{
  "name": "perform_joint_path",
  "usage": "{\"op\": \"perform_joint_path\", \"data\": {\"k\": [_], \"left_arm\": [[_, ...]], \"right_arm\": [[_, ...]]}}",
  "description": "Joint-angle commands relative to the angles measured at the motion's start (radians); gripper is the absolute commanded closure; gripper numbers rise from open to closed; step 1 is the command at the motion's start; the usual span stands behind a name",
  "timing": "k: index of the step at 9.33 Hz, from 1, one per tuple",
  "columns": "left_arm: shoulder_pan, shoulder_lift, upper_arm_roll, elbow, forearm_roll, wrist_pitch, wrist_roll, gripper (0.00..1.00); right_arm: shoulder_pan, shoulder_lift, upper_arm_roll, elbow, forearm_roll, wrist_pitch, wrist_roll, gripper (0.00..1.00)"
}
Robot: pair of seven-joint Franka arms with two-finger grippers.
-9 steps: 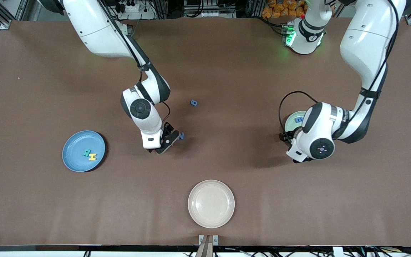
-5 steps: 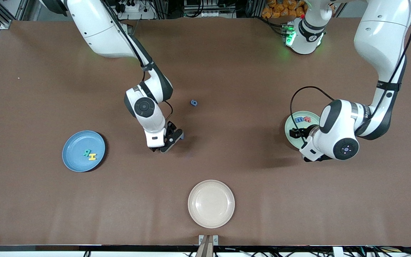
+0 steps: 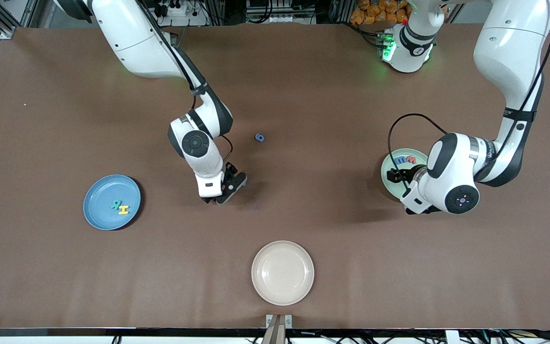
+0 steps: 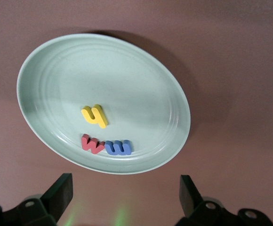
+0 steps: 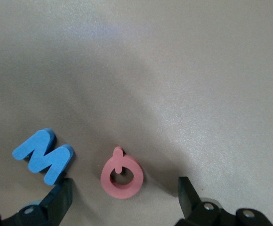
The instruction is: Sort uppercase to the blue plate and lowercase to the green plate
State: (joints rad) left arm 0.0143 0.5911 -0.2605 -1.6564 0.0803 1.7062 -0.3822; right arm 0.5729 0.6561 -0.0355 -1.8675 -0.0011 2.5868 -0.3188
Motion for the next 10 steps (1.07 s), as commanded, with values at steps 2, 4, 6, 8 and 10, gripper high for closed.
{"op": "perform_joint_path", "data": {"k": [2, 4, 6, 8, 10], "left_arm": [[-0.008, -0.011, 0.001, -0.013, -0.022, -0.017, 0.006, 0.00], [0.001, -0.011, 0.000, -0.011, -0.024, -0.023, 0.019, 0.00], [-0.004, -0.011, -0.011, -0.011, -0.024, -0.025, 0.014, 0.00], [0.003, -0.011, -0.023, -0.010, -0.048, -0.025, 0.005, 0.00], [0.001, -0.013, -0.043, -0.003, -0.114, -0.025, -0.038, 0.00]], "right_arm": [[0.002, 0.013, -0.001, 0.017, -0.011, 0.004, 0.000, 0.25], [0.002, 0.010, -0.001, 0.017, -0.008, 0.007, 0.000, 1.00], [0.001, 0.010, -0.003, 0.022, -0.010, 0.006, -0.005, 1.00], [-0.004, -0.006, -0.004, 0.025, -0.005, -0.004, 0.003, 1.00], [-0.021, -0.042, -0.023, 0.025, 0.006, -0.017, 0.030, 1.00]]}}
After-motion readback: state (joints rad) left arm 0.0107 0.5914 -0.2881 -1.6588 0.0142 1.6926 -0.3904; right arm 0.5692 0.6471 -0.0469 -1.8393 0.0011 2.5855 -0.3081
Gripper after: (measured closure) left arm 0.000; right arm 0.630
